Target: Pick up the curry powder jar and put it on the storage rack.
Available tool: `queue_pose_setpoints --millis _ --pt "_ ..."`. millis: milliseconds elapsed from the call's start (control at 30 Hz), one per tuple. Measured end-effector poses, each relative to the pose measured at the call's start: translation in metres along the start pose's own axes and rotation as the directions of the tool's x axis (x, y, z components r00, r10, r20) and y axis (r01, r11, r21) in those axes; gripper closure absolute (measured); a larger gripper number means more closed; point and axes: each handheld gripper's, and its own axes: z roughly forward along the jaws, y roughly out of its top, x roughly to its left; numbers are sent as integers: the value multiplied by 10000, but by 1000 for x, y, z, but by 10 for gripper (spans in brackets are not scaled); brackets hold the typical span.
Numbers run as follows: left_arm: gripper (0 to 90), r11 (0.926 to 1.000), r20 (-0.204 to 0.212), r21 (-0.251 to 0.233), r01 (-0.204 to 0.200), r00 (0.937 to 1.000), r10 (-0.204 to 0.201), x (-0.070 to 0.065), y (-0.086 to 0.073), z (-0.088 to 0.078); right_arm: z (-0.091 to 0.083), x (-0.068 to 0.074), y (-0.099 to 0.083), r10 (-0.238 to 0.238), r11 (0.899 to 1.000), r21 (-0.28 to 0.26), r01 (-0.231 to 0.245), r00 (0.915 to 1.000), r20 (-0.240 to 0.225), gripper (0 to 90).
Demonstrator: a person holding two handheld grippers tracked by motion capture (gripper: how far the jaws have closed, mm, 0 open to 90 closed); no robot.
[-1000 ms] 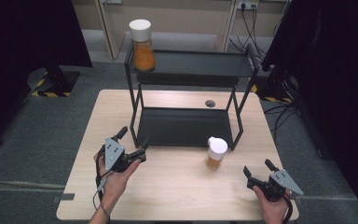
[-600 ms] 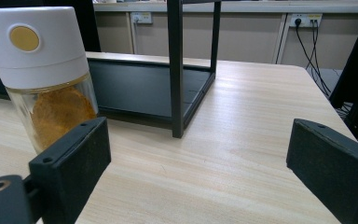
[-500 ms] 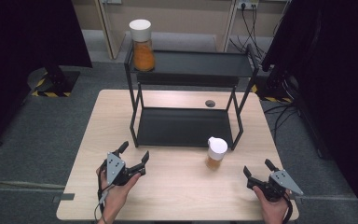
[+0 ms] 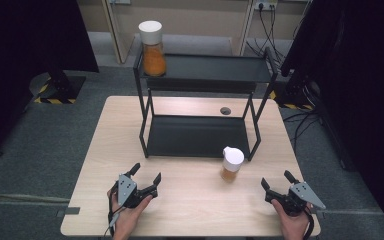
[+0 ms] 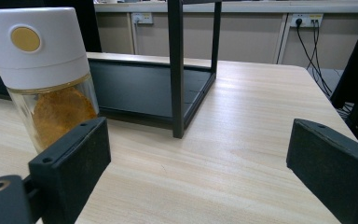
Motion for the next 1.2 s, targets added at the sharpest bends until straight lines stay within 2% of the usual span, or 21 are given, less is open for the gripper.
queue_pose_setpoints --millis 233,433,1200 --pt "156 10000 9 21 34 10000 -34 0 -1 0 0 0 0 -40 10000 -5 40 10000 -28 63" --pt "153 9997 -5 139 -188 9998 188 -3 1 1 -1 -2 -1 68 10000 -51 -69 10000 -54 63" --pt "148 9999 85 128 -107 9999 106 -1 0 0 -1 0 -1 -23 10000 -45 23 10000 -17 44"
